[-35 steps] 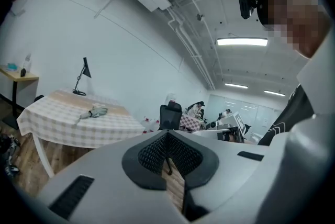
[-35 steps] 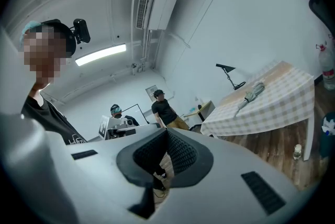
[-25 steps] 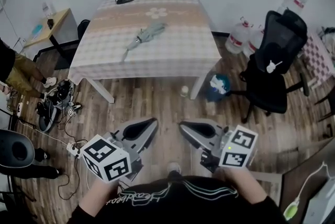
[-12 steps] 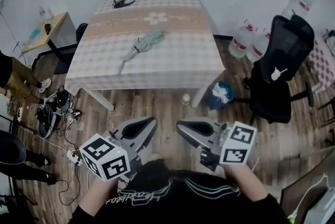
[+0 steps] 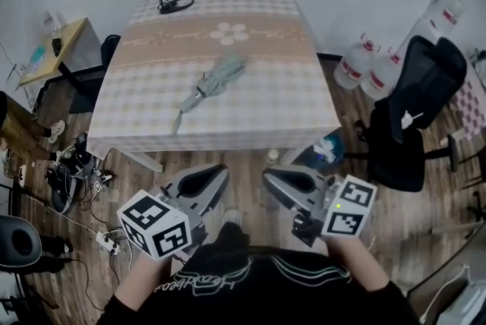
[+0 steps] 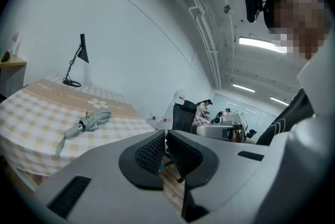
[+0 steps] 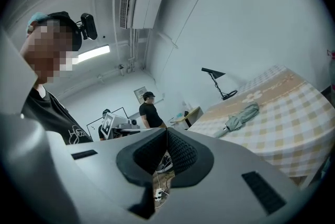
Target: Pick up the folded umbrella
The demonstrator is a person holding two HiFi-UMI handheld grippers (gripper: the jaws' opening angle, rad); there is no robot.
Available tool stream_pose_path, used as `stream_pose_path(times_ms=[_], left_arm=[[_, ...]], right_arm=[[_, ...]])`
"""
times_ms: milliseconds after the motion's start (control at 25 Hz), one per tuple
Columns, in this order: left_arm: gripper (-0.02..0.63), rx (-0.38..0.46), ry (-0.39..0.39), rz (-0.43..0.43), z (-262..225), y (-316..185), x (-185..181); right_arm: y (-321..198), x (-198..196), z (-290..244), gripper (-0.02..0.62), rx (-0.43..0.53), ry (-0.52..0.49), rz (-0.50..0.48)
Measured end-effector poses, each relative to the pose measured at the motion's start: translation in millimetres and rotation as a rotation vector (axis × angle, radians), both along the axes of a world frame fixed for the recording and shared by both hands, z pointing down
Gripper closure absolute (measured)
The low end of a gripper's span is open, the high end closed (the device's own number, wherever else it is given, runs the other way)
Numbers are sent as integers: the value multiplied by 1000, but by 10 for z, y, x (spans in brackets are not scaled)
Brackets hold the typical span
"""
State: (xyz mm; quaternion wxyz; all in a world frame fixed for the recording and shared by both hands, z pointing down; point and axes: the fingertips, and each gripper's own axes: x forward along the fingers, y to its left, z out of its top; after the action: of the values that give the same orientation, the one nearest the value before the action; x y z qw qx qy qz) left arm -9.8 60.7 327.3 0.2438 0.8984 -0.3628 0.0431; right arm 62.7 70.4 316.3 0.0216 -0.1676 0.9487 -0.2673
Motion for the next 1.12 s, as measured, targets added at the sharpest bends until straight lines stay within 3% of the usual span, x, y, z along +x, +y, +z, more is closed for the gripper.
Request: stream_pose_path(times_ms=[320,560,960,1120], left_arm=[[606,-22,-49,38,214,-1028,-431],[596,-17,-87,32,391,-1555,-756],[442,-19,-153,79,605,-1926,-828],[383,-25,-205,59,693,-2155,-841]], right_arm=[[-982,-420,114,584,-41,17,37],[-1428,-592,202,584,-49,29,70],[-1775,-612,375,584,-91,45,69],[-2008,-589,412,584,-98,32,57]])
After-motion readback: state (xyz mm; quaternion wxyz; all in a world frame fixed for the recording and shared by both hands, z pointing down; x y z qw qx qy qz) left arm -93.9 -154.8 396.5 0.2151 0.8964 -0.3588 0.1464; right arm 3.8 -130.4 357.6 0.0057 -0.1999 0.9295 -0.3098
